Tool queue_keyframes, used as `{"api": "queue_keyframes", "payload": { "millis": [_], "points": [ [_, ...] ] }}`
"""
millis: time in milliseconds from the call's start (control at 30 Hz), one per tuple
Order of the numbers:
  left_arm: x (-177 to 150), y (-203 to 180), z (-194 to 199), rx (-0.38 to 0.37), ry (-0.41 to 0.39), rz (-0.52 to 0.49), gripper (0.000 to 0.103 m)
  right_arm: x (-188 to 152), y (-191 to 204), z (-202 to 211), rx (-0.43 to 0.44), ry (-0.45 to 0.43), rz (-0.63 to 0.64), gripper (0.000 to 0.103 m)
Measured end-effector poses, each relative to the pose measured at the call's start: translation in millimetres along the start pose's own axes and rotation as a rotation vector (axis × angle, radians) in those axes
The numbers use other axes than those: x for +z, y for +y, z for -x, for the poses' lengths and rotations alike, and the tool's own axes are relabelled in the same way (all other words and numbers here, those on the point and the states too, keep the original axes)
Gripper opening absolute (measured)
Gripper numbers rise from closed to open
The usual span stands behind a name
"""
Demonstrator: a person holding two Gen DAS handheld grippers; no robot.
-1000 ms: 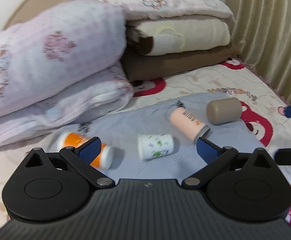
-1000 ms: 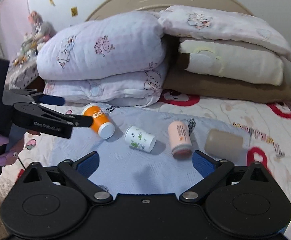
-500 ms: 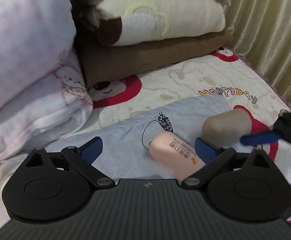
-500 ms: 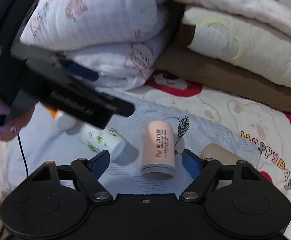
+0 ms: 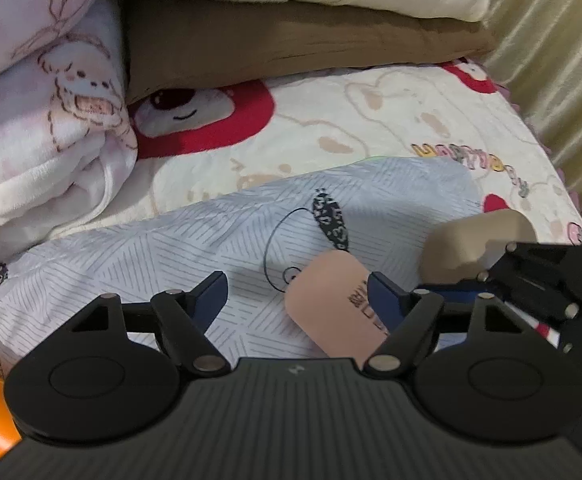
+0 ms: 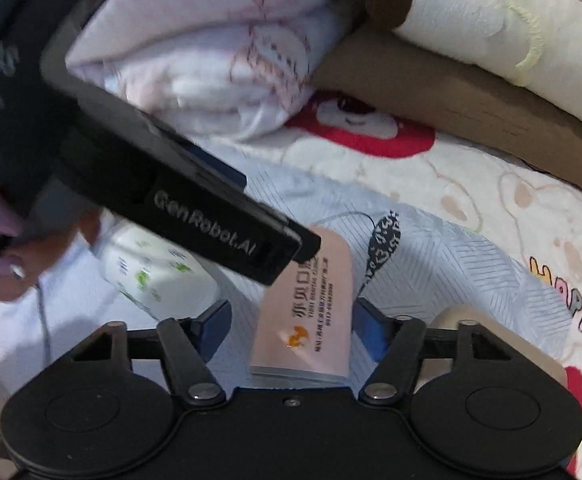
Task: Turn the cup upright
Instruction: 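Move the left tool down onto the pink cup and close its fingers, then lift the pink cup with the left tool while the right tool follows alongside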
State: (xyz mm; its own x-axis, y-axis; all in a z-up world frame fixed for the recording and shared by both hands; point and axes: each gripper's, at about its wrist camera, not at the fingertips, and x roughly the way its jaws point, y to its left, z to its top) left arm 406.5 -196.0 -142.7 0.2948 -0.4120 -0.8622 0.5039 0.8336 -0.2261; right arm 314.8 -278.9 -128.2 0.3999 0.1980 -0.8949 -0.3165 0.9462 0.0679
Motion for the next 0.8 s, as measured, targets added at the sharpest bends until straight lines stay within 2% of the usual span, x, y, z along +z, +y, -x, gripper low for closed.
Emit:
{"api": "queue_keyframes", "payload": {
  "millis": [67, 100, 233, 467, 633, 800],
  "points": [
    [0.4, 2.1, -6.8, -0.011, 0.016, 0.013, 0.068, -0.5, 1.9, -11.0, -0.019, 0.032, 0.038, 0.066],
    [-0.1, 3.0, -10.0, -0.019, 0.026, 0.027, 0.068, -0.4, 2.9, -16.1, -0.037, 0.039, 0.048, 0.066],
    [-2.7, 5.7, -17.1, -0.109, 0.059, 0.094, 0.059, 5.6, 2.8, -27.3, -0.034, 0.052, 0.049, 0.066],
    [-15.4, -5.3, -12.0, -0.136, 0.068, 0.095, 0.058, -2.0, 4.3, -21.3, -0.032, 0.073, 0.069, 0.066],
    [-31.7, -18.0, 2.2, -0.184, 0.071, 0.072, 0.056, -25.0, 1.6, -2.3, 0.009, 0.057, 0.045, 0.066],
    [-51.2, -35.7, 16.8, -0.201, 0.091, 0.047, 0.056, -50.1, 1.9, 22.2, 0.048, 0.022, 0.006, 0.066]
  ]
}}
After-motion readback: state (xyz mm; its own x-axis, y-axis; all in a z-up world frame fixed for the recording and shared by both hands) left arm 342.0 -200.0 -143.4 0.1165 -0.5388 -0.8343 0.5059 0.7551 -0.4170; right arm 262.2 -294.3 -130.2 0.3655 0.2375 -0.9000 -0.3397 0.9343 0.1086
